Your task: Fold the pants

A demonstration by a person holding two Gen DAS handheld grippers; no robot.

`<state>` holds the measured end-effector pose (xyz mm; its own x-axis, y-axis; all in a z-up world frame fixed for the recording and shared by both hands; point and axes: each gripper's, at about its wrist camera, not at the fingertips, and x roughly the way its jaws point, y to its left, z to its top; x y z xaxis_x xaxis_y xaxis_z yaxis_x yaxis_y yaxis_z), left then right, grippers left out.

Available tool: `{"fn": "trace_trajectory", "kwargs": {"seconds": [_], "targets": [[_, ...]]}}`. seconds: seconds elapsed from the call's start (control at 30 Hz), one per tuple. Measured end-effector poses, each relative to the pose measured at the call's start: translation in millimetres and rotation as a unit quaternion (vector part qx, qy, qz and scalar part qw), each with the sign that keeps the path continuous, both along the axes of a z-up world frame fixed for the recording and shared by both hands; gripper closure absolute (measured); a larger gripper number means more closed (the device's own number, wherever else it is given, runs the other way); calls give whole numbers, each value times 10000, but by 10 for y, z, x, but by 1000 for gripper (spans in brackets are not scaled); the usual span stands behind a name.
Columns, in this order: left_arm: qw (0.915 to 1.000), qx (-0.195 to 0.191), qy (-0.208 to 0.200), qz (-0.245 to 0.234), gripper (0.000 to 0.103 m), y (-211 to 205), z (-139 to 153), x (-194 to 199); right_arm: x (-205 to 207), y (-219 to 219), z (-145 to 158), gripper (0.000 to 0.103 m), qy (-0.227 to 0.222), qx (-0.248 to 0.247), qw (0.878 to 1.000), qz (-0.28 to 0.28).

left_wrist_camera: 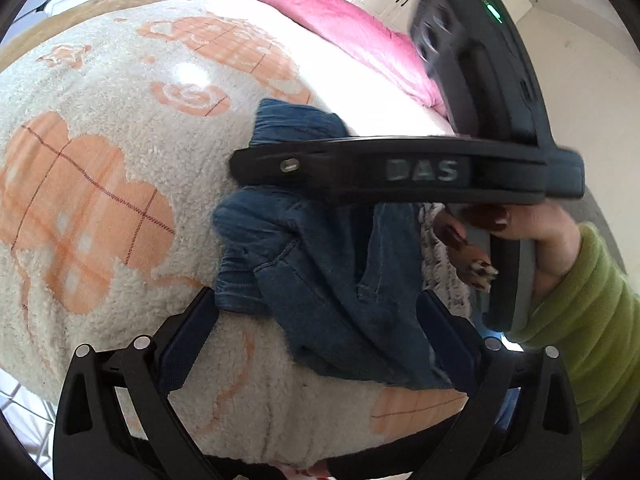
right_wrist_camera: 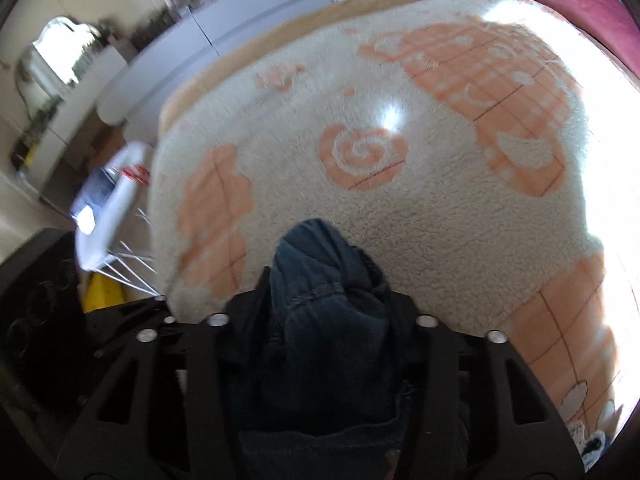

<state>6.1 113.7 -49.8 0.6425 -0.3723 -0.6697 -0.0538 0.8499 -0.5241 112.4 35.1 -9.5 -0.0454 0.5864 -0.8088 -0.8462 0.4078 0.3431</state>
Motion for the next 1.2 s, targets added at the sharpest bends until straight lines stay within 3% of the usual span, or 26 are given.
{"fn": "trace_trajectory", "kwargs": {"seconds": [0.2,0.43,0.63,0.73,0.9,1.07,1.2], "targets": [[9988,-430,-62,-221,5,-105,119,50,63,-612,356,73,198,958,9950,-199],[9918,-1017,-125,-767,5,-600,335,225,111,-1276,632,72,-20,1410,9887,-508],[9885,-943,-344,-1130,5,-1023,590,289,146,-1862,758,54,-122,1858,9782,-920],[9837,-807,-364,-1562,5,-1234,624,249,182,-2185,764,41,-231,1925,9723,-1308],[9761,-739,-98,-2041,5,-1535,478,259,158,-2516,625,37,-432,1402,9705,-1912],[9745,-390,103,-2208,5,-1691,350,199,168,-2467,316,35,-213,748,9736,-2146],[9739,-315,117,-2246,5,-1683,363,182,220,-2482,-30,35,-310,-476,9647,-2570]]}}
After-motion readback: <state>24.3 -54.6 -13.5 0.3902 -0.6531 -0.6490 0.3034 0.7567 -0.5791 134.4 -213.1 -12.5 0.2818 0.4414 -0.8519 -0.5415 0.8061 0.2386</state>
